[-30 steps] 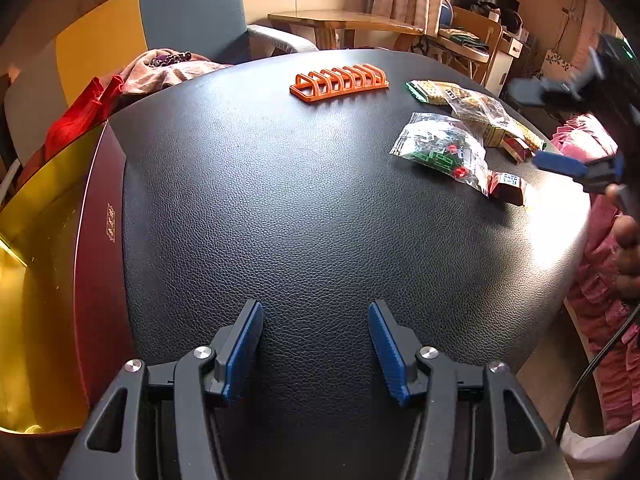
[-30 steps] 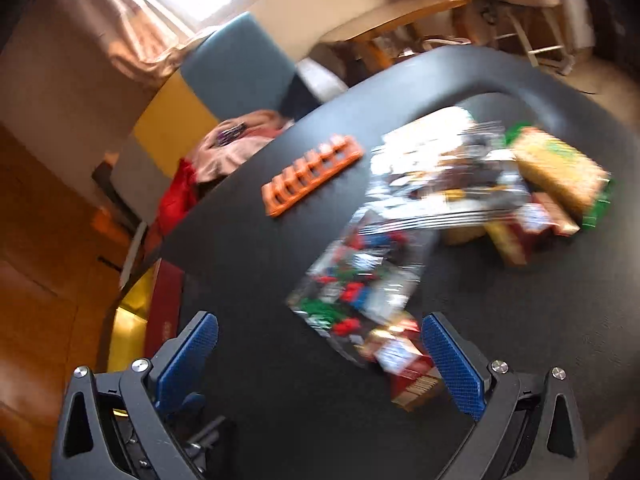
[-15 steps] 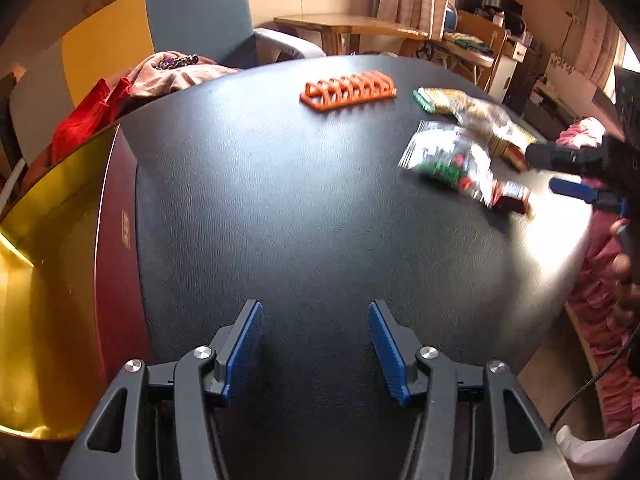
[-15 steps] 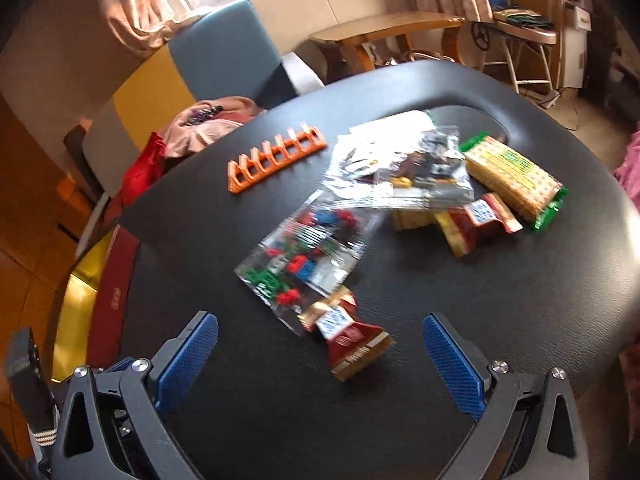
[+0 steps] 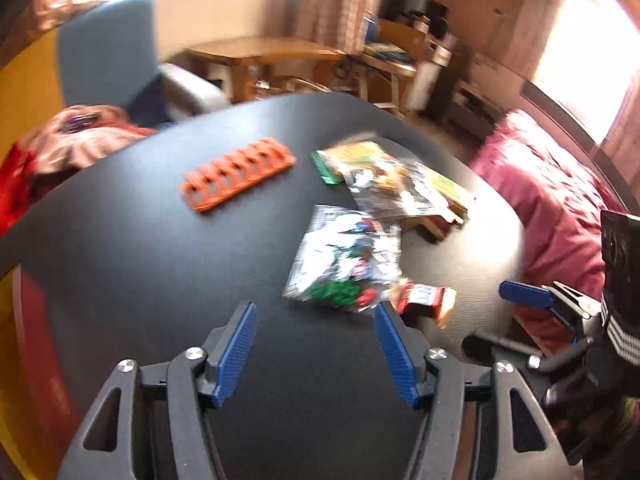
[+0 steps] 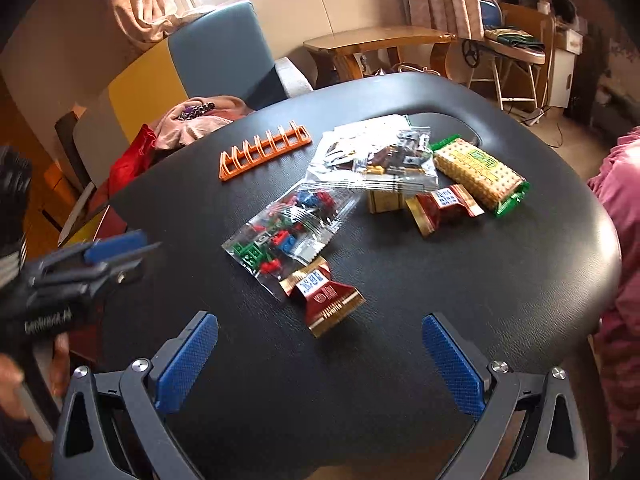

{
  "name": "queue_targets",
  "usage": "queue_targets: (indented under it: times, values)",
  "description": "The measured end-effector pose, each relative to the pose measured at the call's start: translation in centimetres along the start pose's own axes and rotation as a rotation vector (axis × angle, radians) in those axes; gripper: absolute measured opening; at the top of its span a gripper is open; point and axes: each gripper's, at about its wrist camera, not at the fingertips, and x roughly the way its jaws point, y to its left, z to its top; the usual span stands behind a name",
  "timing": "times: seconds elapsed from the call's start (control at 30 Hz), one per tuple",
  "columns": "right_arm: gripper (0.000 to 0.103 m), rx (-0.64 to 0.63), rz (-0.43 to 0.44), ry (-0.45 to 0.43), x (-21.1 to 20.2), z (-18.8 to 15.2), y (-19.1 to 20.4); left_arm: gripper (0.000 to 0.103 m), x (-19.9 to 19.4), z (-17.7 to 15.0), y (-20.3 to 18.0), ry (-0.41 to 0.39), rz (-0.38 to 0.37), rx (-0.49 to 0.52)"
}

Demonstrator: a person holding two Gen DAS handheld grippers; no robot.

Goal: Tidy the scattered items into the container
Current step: 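Grasp the clear bag of red, green and blue bricks with the left tool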

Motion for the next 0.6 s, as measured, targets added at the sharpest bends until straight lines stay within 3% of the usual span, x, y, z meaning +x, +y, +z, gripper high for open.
queue_targets:
  times: [0.2,0.33,0.6]
  values:
    - [0.103,0.008,-0.022,-0.011,-0.3,-0.2,-0.3,0.067,3.5,2.2,-1.5,0.058,-0.089,0.089]
    - [0.103,-0.001,-0.028,-0.012,-0.2,-0.1,-0.3,0.075,5.4,3.6,-1.8,0.089,-0.102,0.119]
    - [0.103,0.010,-0.038,-0.013,0.5,0.2,-0.8,0.082,8.6,5.3,-2.3,0.150,-0.148,0.153]
